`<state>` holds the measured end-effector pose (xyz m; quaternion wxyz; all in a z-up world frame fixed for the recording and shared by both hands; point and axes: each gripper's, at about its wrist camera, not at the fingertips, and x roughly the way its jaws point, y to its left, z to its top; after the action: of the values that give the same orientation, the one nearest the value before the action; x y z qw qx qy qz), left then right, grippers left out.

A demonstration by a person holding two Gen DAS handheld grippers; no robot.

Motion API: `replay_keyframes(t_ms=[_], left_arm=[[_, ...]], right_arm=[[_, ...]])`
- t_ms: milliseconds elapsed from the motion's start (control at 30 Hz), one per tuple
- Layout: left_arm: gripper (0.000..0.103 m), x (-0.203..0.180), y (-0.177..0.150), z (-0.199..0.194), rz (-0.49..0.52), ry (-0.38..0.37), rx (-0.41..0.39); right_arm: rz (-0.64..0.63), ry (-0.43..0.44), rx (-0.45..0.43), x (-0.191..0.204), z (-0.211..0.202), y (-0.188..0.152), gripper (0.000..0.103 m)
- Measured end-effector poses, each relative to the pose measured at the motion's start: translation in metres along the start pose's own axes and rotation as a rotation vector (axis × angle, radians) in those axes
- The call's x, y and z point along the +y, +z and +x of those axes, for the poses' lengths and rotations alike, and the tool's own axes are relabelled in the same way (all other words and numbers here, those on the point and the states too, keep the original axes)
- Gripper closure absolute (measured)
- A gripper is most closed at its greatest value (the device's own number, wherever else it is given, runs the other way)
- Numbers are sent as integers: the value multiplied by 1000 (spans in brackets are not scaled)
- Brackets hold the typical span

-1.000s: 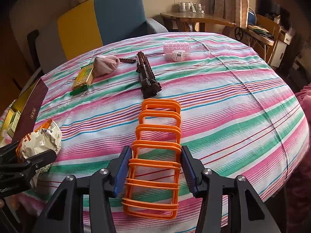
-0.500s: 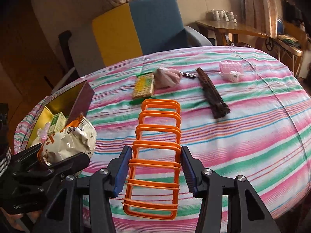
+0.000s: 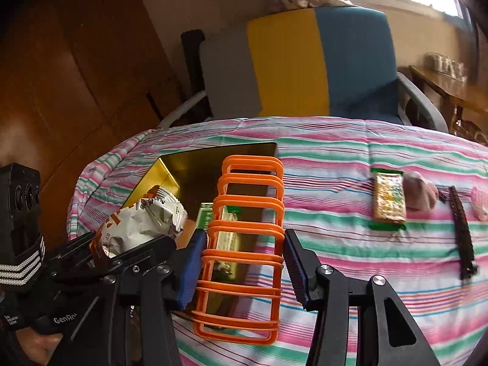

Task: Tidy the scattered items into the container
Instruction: 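Lower the snack bag and rack into the gold tray and open both grippers, then grasp the brown brick bar with the right gripper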

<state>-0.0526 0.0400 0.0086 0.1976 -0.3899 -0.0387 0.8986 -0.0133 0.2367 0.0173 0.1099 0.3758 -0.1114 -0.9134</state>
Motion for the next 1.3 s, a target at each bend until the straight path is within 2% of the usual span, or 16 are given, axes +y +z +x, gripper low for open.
replay_keyframes(t_ms=[300, 567, 800, 900, 1300], left_arm=[[37, 61, 6, 15, -80, 99, 2], [37, 78, -1, 32, -114, 120, 40], [36, 79, -4, 35, -126, 123, 52], [32, 78, -4, 30, -123, 122, 38], [31, 67, -6, 10, -118, 154, 11]], right_arm=[[-37, 61, 104, 40, 68, 20, 52], [-42, 41, 151, 51, 97, 19, 50], [-15, 54, 151, 49, 97, 19, 49], [-1, 58, 148, 47, 93, 18, 48], [44, 55, 107, 29, 64, 6, 44]])
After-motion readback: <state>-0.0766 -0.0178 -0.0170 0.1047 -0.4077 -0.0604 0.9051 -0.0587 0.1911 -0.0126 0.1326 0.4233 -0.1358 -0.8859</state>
